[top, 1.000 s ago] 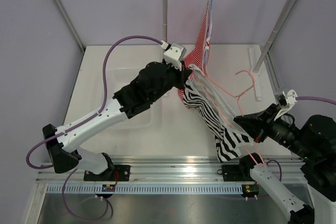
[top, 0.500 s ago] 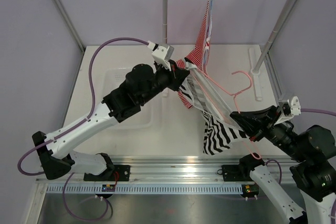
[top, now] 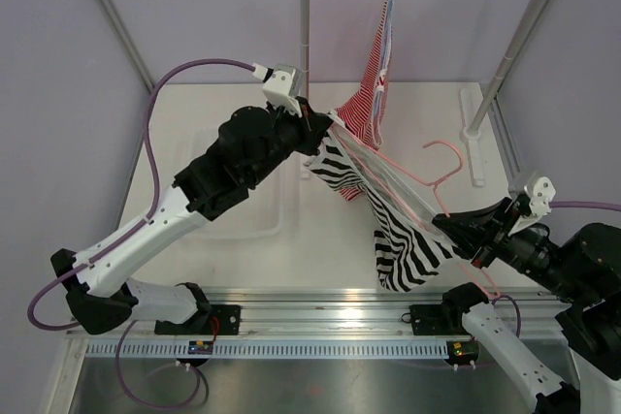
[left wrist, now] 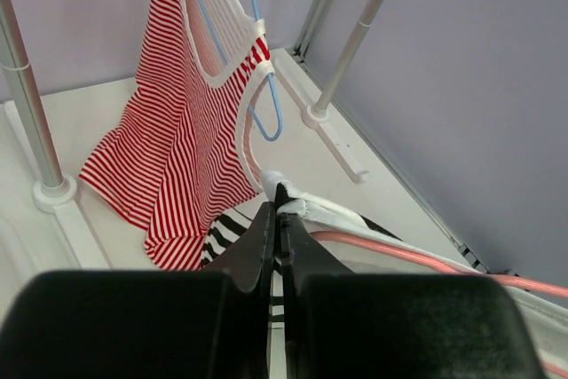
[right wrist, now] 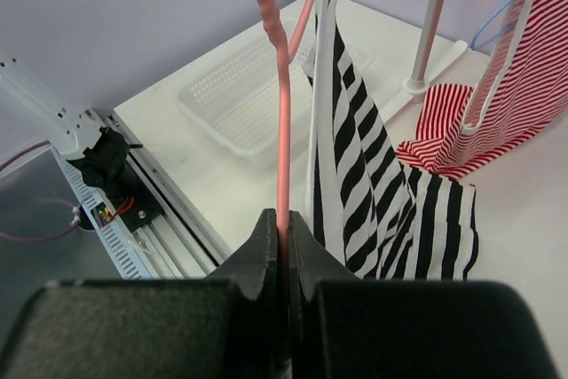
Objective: Remove the tank top from the hanger
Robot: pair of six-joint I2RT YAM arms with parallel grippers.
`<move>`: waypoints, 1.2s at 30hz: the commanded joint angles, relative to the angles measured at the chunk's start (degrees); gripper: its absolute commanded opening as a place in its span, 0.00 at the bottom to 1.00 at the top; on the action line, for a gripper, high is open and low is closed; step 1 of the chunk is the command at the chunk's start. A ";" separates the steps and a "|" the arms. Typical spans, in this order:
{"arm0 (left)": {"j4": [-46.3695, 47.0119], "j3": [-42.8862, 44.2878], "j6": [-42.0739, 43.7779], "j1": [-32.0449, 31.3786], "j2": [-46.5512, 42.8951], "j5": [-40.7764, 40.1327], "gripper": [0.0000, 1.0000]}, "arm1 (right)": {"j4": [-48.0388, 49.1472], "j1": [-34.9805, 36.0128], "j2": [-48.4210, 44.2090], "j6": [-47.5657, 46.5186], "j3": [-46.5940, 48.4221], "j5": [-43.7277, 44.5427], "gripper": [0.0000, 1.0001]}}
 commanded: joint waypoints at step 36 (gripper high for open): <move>-4.84 -17.27 -1.35 0.92 4.03 10.89 0.00 | 94.25 0.46 5.59 19.71 -29.70 28.86 0.00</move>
